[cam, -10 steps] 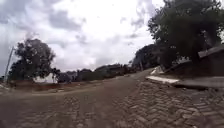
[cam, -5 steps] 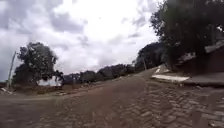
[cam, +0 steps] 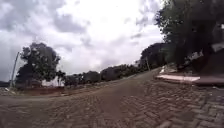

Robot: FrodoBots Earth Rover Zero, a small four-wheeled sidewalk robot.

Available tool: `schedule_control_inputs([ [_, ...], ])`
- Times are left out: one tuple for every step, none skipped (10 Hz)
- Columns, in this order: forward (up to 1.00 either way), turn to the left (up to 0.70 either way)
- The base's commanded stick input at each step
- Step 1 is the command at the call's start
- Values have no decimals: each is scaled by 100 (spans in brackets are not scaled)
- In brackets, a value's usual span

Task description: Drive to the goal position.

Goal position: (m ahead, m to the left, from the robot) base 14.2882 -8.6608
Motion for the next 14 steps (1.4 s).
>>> schedule_control_inputs([
  [70,-6],
  [70,-25],
  [70,0],
  [70,0],
  [70,0],
  [70,-8],
  [70,-27],
  [70,-18],
  [70,0],
  [70,0],
  [70,0],
  [70,0],
  [70,0],
  [70,0],
])
